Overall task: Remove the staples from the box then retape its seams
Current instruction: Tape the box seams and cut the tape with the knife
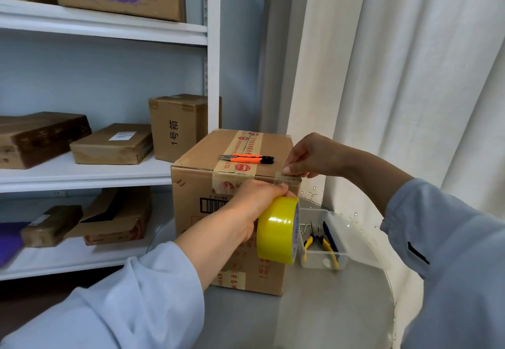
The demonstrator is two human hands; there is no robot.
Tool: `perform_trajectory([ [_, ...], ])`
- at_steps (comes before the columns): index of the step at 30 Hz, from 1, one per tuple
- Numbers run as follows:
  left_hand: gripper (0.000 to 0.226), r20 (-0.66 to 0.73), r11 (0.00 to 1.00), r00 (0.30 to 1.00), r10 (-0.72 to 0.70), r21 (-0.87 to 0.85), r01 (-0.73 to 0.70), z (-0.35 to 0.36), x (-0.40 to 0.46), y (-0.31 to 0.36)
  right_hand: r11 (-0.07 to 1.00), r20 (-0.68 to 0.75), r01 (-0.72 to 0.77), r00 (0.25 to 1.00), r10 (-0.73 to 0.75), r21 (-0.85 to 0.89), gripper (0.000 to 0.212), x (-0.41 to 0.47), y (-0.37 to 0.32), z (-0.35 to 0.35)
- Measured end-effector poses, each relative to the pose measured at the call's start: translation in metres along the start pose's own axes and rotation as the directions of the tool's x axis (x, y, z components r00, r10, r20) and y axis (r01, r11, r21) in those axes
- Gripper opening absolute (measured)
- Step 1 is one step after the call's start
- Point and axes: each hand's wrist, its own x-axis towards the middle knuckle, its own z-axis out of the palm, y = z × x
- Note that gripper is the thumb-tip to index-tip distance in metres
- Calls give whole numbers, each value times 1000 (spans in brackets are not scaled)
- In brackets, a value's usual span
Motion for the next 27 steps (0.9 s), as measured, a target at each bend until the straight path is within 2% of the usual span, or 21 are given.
perform_trajectory([
  [8, 21, -9, 1000, 1000, 6, 22, -6, -1, 2, -1, 998, -27, -40, 999, 41, 56, 20, -4, -1, 6],
  [11, 21, -14, 999, 1000, 9, 31, -9, -1, 1, -3, 975, -39, -125, 990, 134, 186, 40, -6, 3, 9],
  [12, 21, -17, 1000, 1000, 13, 28, -12, -1, 1, -3, 961, -31, -150, 986, 162, 231, 40, -7, 4, 9],
  [16, 21, -19, 1000, 1000, 16, 27, -16, -1, 2, -4, 923, -29, -155, 984, 176, 353, 16, -11, 4, 18],
  [17, 21, -20, 999, 1000, 16, 30, -16, 0, 2, -4, 922, -56, -143, 983, 175, 361, 15, -11, 5, 21],
  [20, 21, -23, 999, 1000, 16, 35, -15, 0, 2, -5, 927, -120, -127, 976, 180, 354, 30, -9, 6, 25],
  [23, 21, -15, 999, 1000, 14, 29, -13, -1, 1, -4, 929, -122, -154, 971, 206, 338, 16, -9, 5, 26],
  [27, 21, -16, 999, 1000, 20, 28, -19, 0, 2, -4, 940, -113, -132, 978, 175, 315, 39, -11, 3, 25],
])
